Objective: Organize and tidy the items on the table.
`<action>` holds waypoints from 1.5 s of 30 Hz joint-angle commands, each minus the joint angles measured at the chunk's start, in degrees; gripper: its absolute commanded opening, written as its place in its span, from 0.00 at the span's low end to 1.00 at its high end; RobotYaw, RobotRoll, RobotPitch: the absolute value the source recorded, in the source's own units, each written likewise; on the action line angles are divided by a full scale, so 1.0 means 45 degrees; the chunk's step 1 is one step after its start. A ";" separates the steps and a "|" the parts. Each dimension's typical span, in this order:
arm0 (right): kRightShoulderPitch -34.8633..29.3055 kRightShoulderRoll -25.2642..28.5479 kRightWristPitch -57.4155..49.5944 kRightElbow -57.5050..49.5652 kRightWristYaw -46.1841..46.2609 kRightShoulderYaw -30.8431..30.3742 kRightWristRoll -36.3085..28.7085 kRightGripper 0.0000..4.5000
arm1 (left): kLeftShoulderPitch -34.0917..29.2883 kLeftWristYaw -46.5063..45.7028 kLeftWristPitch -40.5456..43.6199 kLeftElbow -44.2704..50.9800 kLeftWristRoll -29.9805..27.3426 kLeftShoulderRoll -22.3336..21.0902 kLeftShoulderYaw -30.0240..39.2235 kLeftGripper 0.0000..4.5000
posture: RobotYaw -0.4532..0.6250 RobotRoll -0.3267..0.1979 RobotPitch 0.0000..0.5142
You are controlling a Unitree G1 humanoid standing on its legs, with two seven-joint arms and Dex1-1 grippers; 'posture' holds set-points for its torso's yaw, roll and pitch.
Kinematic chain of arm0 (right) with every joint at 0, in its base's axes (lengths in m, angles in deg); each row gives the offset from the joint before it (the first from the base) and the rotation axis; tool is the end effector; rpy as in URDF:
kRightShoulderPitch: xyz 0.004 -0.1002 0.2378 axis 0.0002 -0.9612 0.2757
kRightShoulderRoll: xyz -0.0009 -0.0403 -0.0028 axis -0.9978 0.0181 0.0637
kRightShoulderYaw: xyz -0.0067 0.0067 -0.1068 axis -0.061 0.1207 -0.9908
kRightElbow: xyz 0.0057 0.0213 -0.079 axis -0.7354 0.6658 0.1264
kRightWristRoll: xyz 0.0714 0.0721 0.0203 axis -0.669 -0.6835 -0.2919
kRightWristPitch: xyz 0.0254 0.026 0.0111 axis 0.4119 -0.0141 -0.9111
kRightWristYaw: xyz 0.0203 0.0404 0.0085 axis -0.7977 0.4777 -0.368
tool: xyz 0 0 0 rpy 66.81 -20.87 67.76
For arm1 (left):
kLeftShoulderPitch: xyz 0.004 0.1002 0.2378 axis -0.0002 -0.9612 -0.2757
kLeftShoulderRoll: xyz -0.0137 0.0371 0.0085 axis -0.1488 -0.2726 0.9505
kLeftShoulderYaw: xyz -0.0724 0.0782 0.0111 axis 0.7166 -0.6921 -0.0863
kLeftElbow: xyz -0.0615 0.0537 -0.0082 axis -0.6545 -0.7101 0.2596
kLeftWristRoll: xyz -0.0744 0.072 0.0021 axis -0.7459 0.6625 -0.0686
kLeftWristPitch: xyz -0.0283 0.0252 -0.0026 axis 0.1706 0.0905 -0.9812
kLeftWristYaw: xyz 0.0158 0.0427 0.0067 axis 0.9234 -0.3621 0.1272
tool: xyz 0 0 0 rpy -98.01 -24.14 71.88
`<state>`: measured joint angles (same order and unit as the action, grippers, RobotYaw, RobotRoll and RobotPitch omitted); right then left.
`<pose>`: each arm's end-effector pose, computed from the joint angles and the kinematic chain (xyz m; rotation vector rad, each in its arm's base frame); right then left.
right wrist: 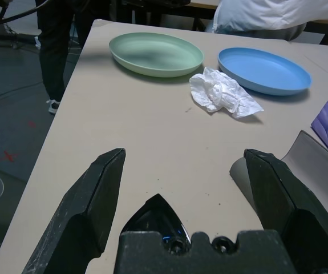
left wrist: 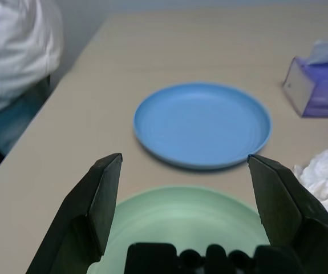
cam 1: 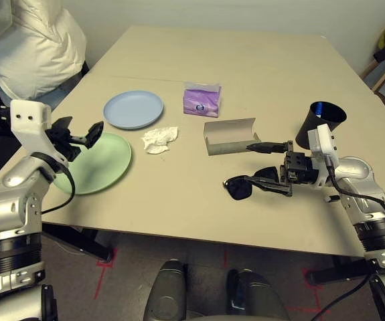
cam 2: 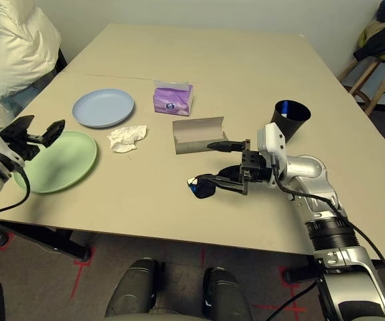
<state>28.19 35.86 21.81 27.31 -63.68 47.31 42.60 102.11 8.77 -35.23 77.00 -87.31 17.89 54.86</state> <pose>0.2834 -0.2300 0.1284 -0.2698 -0.1460 1.3184 0.2414 0.3281 0.1816 0.1092 0.1109 -0.0592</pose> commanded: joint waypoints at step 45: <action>-0.0148 -0.0171 0.0030 -0.0824 0.0723 -0.0099 0.0102 1.00 | 0.1113 -0.0372 0.4332 -0.5241 0.1228 -0.1672 -0.0039 0.01 | 0.63 0.62 0.11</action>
<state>27.54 34.79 21.75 23.93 -60.69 47.19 42.83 107.59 8.67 -17.26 53.51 -82.32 9.35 54.69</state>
